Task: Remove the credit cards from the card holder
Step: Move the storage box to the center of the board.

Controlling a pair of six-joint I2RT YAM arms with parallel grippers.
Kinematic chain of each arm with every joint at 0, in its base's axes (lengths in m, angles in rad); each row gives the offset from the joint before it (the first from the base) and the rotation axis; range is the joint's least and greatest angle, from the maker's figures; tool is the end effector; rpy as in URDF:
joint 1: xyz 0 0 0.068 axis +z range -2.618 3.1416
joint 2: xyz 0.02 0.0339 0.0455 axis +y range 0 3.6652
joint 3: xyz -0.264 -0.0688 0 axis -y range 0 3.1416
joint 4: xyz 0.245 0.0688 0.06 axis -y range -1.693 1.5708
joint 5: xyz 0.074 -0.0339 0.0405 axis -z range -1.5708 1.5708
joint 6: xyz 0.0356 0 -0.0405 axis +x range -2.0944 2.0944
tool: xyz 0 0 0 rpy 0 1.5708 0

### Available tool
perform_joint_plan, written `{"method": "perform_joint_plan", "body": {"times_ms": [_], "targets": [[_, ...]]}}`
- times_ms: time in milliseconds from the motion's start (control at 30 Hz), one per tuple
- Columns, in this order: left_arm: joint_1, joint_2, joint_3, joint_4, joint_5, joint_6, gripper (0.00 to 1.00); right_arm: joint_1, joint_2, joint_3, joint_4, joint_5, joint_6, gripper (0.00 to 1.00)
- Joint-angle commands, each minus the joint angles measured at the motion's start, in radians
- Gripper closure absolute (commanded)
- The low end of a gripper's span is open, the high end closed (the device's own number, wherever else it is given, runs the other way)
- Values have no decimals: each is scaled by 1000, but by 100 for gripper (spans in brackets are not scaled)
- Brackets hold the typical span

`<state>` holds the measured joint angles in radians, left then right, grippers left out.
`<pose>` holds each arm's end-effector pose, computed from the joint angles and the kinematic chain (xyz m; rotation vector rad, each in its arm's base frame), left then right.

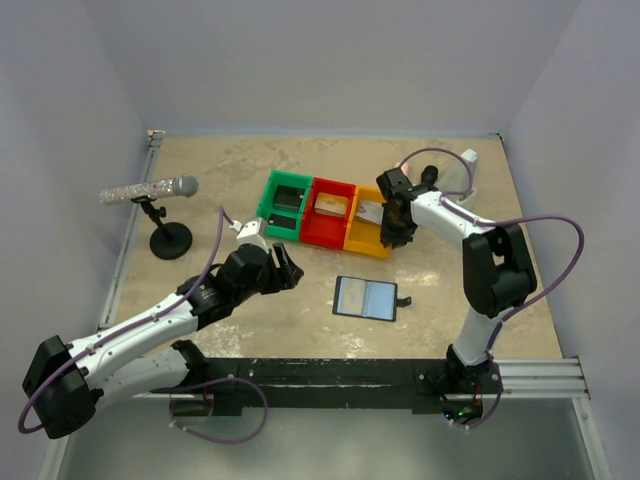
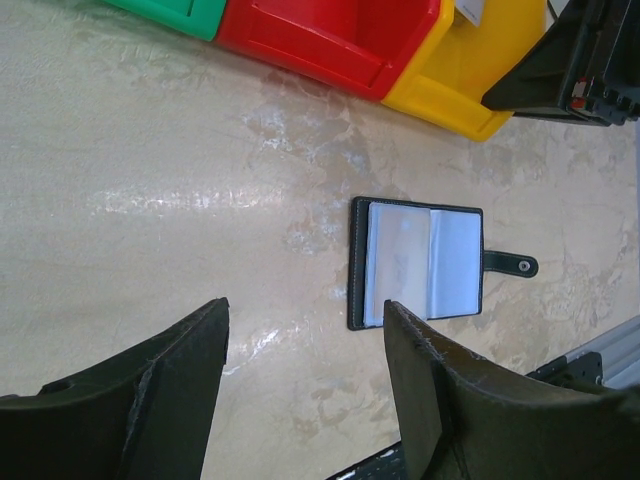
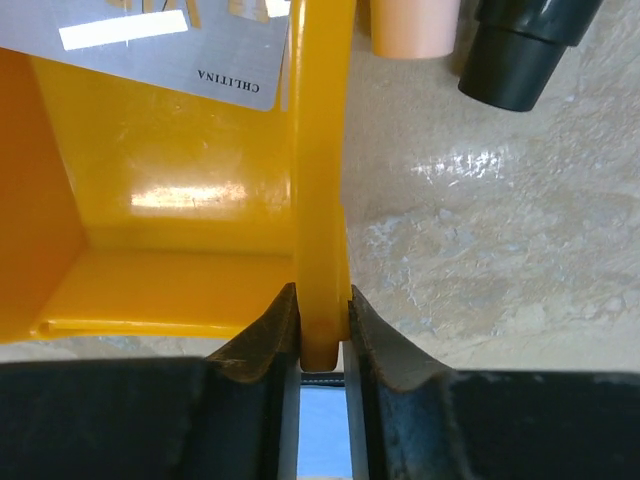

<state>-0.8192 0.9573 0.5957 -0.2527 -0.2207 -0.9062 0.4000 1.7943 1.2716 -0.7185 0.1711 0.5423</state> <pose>0.1472 -0.1461 0.2361 -0.2282 2.2543 -0.7277 0.3303 0.1331 0.1974 0.2364 2.7616 -0.0026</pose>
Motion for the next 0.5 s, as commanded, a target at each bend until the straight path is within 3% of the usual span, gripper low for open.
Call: {"method": "perform_joint_plan", "body": {"times_ms": [0, 67, 467], "targets": [[2, -11, -5, 17, -9, -13, 33, -18, 8, 28, -10, -57, -18, 87], [0, -20, -10, 15, -14, -13, 33, -29, 7, 32, -19, -84, -31, 100], [2, -23, -14, 24, -17, -10, 33, -33, -44, 139, -192, -287, -131, 100]]}}
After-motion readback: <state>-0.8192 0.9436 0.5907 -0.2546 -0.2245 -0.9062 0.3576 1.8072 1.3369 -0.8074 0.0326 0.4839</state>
